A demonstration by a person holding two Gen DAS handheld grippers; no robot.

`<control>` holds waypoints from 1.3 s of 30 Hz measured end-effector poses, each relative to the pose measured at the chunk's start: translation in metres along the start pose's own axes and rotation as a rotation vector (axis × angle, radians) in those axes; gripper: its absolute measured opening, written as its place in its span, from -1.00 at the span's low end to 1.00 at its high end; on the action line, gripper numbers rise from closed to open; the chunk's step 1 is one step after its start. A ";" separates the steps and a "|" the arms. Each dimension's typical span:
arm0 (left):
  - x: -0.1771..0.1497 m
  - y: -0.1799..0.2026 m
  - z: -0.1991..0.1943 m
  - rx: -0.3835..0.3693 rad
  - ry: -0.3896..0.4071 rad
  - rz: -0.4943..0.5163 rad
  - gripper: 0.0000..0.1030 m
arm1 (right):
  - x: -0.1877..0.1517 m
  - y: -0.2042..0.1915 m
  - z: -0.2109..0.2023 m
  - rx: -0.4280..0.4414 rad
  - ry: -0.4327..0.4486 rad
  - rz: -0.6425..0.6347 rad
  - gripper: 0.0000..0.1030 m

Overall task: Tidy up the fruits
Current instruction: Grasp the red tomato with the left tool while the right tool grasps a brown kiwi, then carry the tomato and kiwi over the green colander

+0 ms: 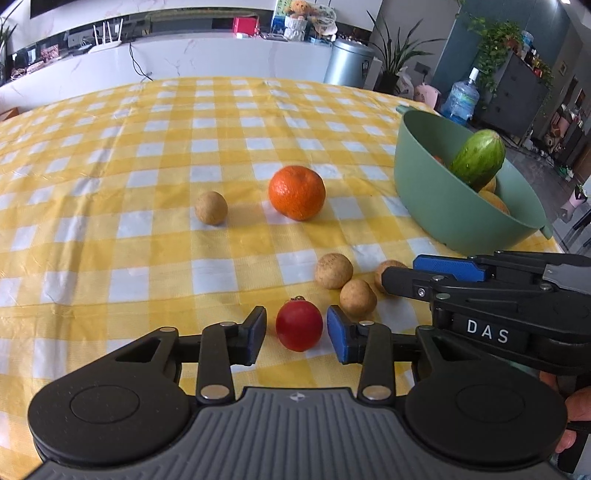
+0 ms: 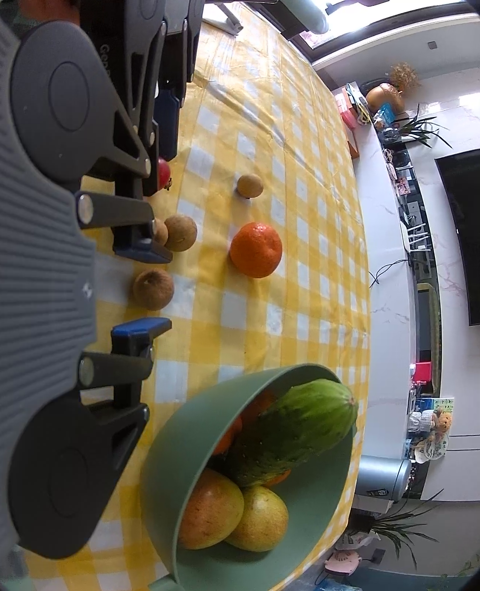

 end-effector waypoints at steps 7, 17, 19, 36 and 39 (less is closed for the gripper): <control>0.000 -0.001 0.002 -0.004 -0.006 -0.011 -0.34 | 0.000 0.001 0.006 0.004 -0.028 0.006 -0.57; 0.000 -0.001 0.001 -0.003 -0.005 -0.009 -0.40 | 0.000 -0.001 0.010 0.011 -0.044 -0.002 -0.57; 0.000 -0.002 0.001 0.002 -0.002 -0.011 -0.40 | -0.001 -0.001 0.010 0.001 -0.039 -0.006 -0.57; 0.006 0.006 -0.048 0.065 0.127 -0.002 -0.41 | -0.007 -0.014 -0.032 -0.038 0.116 -0.097 -0.58; 0.007 0.012 -0.062 0.061 0.155 -0.006 -0.41 | -0.008 -0.016 -0.044 -0.038 0.144 -0.102 -0.58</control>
Point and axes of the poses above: each gripper's, at about its wrist camera, not at the fingertips, and z roughly the way its jaws point, y to its right, x to its top, the point moved 1 cm from there along z, roughly the way its jaws point, and after that the axes turned 1 degree about x, right-handed, at the moved point
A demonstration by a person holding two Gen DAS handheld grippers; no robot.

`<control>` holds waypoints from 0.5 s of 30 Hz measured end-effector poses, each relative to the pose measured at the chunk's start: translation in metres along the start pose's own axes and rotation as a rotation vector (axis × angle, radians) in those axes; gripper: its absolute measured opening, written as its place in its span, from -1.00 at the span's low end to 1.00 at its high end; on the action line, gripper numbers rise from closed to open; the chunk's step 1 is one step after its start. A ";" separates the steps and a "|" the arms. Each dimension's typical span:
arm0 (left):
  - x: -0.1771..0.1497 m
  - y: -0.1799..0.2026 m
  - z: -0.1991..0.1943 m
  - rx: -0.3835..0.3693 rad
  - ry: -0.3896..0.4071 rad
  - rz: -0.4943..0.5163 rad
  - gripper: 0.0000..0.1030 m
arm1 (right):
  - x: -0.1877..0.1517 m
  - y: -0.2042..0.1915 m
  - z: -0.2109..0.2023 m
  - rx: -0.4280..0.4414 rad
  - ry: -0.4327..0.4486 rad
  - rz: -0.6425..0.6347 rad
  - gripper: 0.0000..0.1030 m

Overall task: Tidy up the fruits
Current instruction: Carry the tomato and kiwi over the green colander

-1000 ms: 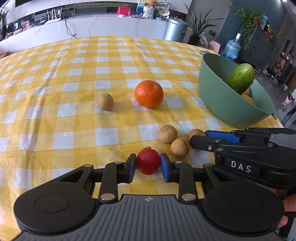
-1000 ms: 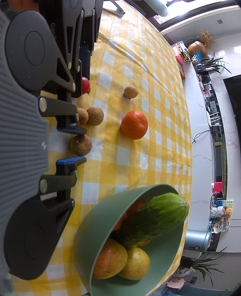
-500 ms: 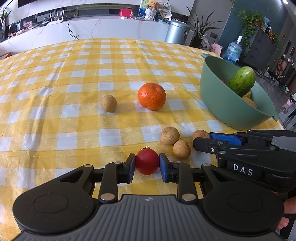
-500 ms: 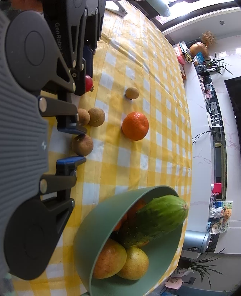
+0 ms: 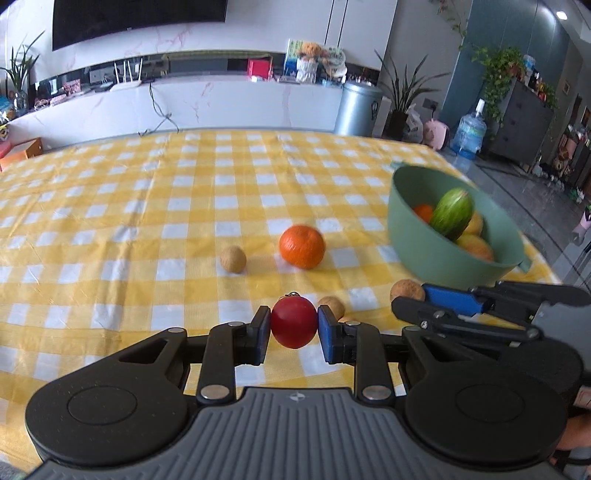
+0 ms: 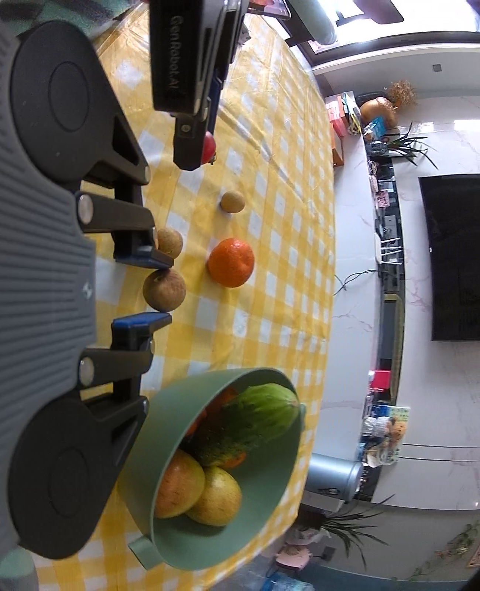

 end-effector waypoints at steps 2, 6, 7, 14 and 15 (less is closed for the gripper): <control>0.004 0.006 -0.007 -0.006 0.021 0.001 -0.41 | 0.000 0.002 -0.010 -0.002 0.012 0.010 -0.58; 0.012 0.018 -0.020 -0.006 0.050 0.007 -0.41 | 0.002 0.008 -0.032 -0.017 0.042 0.029 -0.58; 0.014 0.021 -0.022 -0.008 0.054 0.004 -0.41 | 0.002 0.010 -0.037 -0.021 0.049 0.034 -0.58; 0.034 0.046 -0.035 -0.072 0.084 -0.014 -0.41 | 0.012 0.031 -0.082 -0.072 0.110 0.038 -0.58; 0.037 0.050 -0.035 -0.083 0.086 -0.012 -0.41 | 0.013 0.036 -0.088 -0.082 0.119 0.034 -0.58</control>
Point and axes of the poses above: each gripper's, at about its wrist camera, not at the fingertips, and z roughly the way its jaws point, y to its right, x to its top, the point moved 1 cm from there along z, roughly the way its jaws point, and after that the axes turned 1 degree about x, right-handed, at the moved point
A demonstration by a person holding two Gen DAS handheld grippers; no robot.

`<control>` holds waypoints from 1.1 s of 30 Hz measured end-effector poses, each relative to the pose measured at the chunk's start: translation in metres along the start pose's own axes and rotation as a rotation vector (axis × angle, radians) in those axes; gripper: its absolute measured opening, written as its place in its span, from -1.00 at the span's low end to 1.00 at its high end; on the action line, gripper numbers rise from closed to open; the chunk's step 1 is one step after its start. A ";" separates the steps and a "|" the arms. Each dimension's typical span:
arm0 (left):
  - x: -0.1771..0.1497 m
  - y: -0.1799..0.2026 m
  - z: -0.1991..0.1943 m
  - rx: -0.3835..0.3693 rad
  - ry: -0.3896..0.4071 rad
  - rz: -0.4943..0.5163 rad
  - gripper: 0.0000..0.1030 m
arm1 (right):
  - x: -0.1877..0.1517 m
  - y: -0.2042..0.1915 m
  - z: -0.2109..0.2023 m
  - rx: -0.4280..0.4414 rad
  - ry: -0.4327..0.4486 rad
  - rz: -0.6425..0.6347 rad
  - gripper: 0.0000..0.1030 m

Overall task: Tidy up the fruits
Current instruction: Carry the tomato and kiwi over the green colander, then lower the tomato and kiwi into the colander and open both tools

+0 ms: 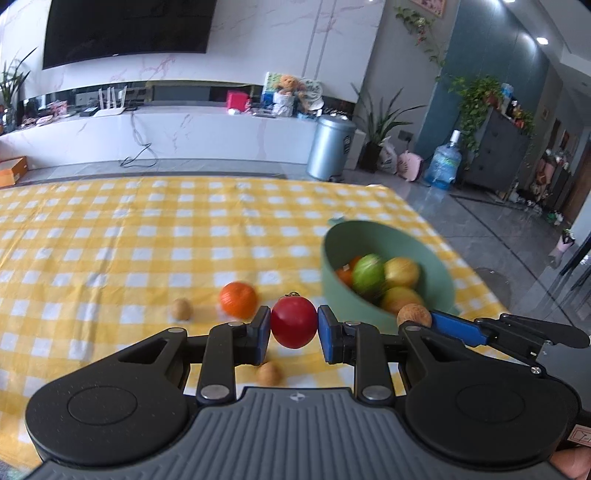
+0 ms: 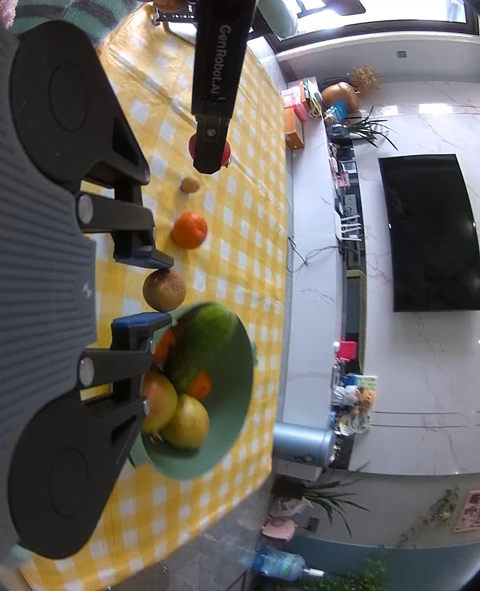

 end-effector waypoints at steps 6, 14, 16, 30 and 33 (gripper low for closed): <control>0.015 0.036 0.008 -0.077 0.008 0.041 -0.41 | 0.010 0.034 -0.014 -0.073 0.038 -0.037 -0.58; 0.023 0.082 0.046 -0.154 -0.050 0.126 -0.41 | 0.012 0.077 0.002 -0.132 -0.020 -0.102 -0.58; 0.025 0.089 0.060 -0.183 -0.085 0.123 -0.41 | 0.012 0.086 0.009 -0.128 -0.047 -0.133 -0.58; 0.026 0.101 0.128 -0.196 -0.260 0.106 -0.41 | 0.019 0.113 0.054 -0.021 -0.177 -0.236 -0.58; 0.026 0.101 0.135 -0.195 -0.282 0.103 -0.41 | 0.021 0.114 0.063 0.006 -0.199 -0.247 -0.58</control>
Point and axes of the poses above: each gripper's, at about its wrist camera, not at the fingertips, and z roughly the way its jaws point, y to its right, x to its top, the point moved 1 cm from there along z, roughly the way its jaws point, and after that the axes turned 1 degree about x, right-handed, at the moved point
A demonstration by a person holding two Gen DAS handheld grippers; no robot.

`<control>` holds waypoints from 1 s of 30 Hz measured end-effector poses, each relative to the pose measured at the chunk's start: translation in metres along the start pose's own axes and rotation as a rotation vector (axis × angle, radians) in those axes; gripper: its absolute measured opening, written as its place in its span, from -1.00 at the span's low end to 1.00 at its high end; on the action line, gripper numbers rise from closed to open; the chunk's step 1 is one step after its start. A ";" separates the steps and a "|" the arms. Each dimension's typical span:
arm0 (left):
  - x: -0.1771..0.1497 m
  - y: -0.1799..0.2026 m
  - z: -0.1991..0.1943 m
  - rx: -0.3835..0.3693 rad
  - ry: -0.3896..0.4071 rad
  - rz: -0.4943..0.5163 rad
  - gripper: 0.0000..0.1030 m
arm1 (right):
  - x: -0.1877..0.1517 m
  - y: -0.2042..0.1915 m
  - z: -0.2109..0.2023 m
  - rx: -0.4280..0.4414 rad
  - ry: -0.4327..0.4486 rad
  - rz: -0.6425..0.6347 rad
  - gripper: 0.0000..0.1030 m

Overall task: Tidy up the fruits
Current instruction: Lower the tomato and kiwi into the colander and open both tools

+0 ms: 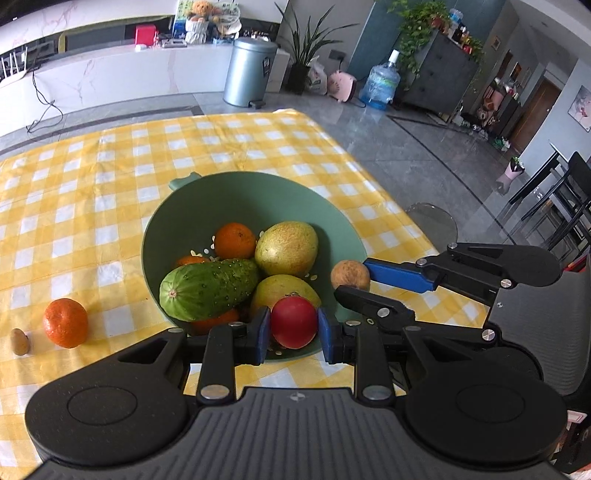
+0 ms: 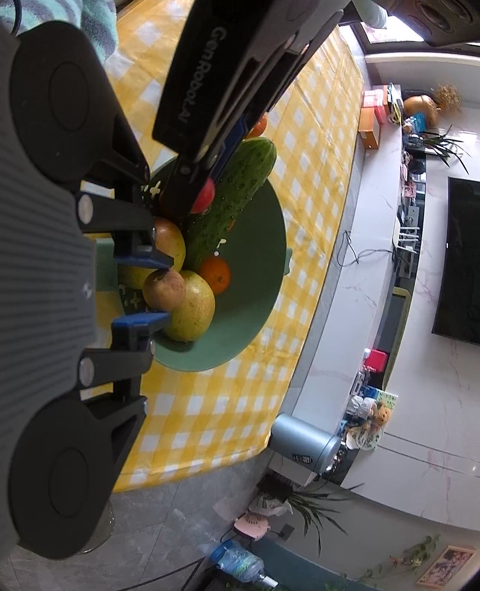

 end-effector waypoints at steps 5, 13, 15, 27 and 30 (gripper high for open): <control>0.003 0.001 0.010 0.002 -0.032 0.000 -0.41 | 0.003 -0.002 0.014 0.018 -0.049 -0.039 -0.58; 0.003 -0.008 0.028 0.010 -0.084 -0.045 -0.41 | 0.002 0.004 0.029 0.038 -0.096 -0.013 -0.57; 0.002 -0.011 0.031 0.009 -0.096 -0.055 -0.41 | 0.000 0.006 0.031 0.046 -0.106 -0.002 -0.57; 0.000 -0.015 0.032 0.015 -0.101 -0.073 -0.41 | 0.000 0.001 0.032 0.049 -0.111 -0.025 -0.57; 0.000 -0.015 0.030 0.016 -0.100 -0.073 -0.28 | 0.000 0.001 0.030 0.044 -0.105 -0.025 -0.55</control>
Point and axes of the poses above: each gripper's, at about its wrist camera, not at the fingertips, and z roughly the way its jaws point, y to its right, x to its top, the point moved 1 cm from there along z, roughly the way its jaws point, and after that the axes turned 1 degree about x, right-handed, at the moved point
